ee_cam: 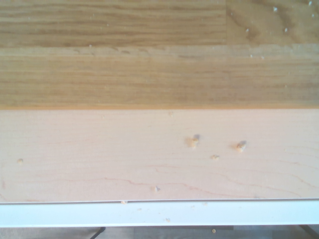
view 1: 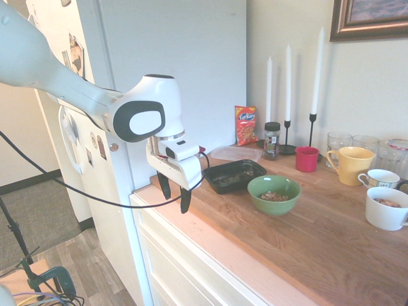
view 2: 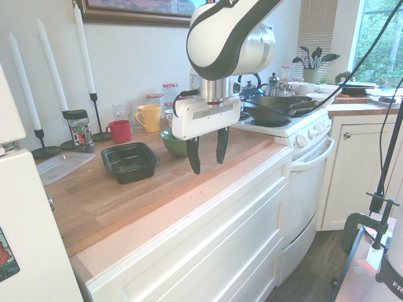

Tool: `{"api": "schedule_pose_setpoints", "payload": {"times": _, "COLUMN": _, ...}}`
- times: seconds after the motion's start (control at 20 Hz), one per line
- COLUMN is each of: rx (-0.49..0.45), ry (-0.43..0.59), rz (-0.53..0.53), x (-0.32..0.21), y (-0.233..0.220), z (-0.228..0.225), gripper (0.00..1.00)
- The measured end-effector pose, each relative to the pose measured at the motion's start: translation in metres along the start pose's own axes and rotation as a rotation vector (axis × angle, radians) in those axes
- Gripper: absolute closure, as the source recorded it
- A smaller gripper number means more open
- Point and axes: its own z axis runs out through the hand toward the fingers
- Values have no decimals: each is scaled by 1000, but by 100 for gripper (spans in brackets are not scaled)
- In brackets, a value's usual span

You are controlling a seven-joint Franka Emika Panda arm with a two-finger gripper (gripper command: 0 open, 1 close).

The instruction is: Pour the cereal into the box

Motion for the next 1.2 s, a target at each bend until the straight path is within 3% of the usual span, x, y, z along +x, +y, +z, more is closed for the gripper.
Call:
{"api": "schedule_pose_setpoints", "payload": {"times": 0.4, "rx": 58, "ry": 47, "rz": 24, "x": 23, "y": -10, "z": -32, "gripper": 0}}
{"api": "schedule_pose_setpoints", "payload": {"times": 0.7, "rx": 60, "ry": 108, "rz": 91, "x": 111, "y": -19, "z": -65, "gripper": 0}}
{"api": "schedule_pose_setpoints", "payload": {"times": 0.95, "rx": 33, "ry": 156, "rz": 133, "x": 185, "y": -27, "z": -62, "gripper": 0}}
{"api": "schedule_pose_setpoints", "payload": {"times": 1.2, "rx": 19, "ry": 142, "rz": 208, "x": 239, "y": -23, "z": -46, "gripper": 0}}
